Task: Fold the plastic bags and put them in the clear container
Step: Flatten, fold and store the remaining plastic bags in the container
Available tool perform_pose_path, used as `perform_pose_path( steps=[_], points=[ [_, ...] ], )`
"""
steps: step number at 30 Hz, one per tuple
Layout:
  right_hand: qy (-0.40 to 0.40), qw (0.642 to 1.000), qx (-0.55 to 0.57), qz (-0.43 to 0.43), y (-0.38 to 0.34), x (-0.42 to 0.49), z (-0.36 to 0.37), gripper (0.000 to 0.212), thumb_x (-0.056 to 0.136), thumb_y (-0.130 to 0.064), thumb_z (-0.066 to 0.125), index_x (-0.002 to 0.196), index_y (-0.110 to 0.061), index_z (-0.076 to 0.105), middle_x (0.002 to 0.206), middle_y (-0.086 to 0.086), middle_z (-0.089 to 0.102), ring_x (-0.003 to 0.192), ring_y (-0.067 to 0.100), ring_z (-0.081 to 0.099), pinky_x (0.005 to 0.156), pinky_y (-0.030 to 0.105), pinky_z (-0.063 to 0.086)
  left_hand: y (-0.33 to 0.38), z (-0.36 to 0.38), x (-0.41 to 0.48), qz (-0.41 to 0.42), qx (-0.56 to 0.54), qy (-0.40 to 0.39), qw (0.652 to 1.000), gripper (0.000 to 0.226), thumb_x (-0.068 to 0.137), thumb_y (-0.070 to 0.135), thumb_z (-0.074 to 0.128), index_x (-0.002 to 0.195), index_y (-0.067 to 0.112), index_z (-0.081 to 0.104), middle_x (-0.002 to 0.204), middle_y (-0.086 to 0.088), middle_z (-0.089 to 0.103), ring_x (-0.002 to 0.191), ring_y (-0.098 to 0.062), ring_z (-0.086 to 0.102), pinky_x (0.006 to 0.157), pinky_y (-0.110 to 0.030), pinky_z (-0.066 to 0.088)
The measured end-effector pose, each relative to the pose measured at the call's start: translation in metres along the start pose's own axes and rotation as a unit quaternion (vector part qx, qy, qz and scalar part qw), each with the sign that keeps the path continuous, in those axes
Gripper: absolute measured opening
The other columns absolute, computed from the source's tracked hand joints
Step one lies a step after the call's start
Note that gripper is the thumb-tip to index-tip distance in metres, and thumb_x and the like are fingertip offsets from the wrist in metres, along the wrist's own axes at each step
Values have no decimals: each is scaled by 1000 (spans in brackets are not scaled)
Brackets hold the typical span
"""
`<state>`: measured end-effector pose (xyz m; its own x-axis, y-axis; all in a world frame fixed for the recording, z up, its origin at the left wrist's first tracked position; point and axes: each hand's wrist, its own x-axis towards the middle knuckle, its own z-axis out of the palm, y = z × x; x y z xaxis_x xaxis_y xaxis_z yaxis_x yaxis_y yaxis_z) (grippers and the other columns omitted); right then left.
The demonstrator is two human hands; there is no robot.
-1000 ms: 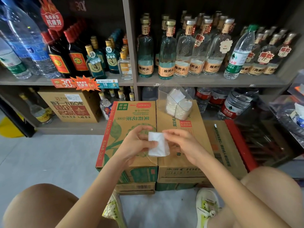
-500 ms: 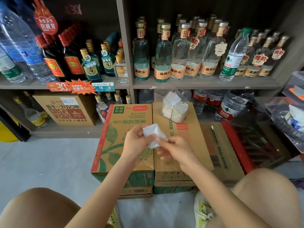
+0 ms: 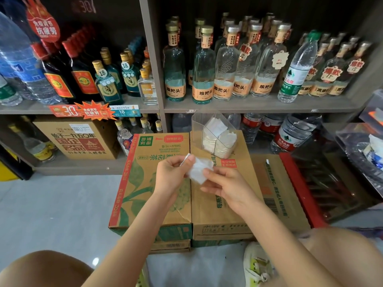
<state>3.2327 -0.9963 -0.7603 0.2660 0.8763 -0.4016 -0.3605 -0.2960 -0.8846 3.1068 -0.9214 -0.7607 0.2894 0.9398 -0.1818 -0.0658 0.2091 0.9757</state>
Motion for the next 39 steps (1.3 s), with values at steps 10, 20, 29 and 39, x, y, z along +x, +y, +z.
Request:
perform_pose_path(
  steps=[10,20,29,39],
  points=[
    [104,994,-20,-34,-38,29,-21,5,81,-1,70,85,-3,69,64,1,66,53,6,56,50,17,44,6,30,47,-53,-31,-70,996,17,81,25,71,85,8,74,85,-8,74,80,-20,69,72,-28,58],
    [136,947,-258,-135,-119,64,-73,9,82,-10,72,85,-18,70,80,-3,71,58,-6,60,53,11,42,24,35,141,36,220,30,974,58,88,55,59,137,27,48,134,2,53,118,-17,53,102,-46,45],
    [125,949,-279,-75,-148,106,-60,9,82,-10,72,77,-16,68,67,-2,66,59,8,55,50,17,39,19,37,139,14,185,-97,978,54,93,27,62,143,23,42,136,4,53,109,-5,52,81,-15,39],
    [61,874,-482,-9,-140,87,-25,11,75,-5,71,85,1,73,78,17,70,63,18,61,53,26,46,-8,29,43,97,309,0,946,69,73,49,76,132,25,49,120,15,59,101,-3,57,81,-14,45]
  ],
)
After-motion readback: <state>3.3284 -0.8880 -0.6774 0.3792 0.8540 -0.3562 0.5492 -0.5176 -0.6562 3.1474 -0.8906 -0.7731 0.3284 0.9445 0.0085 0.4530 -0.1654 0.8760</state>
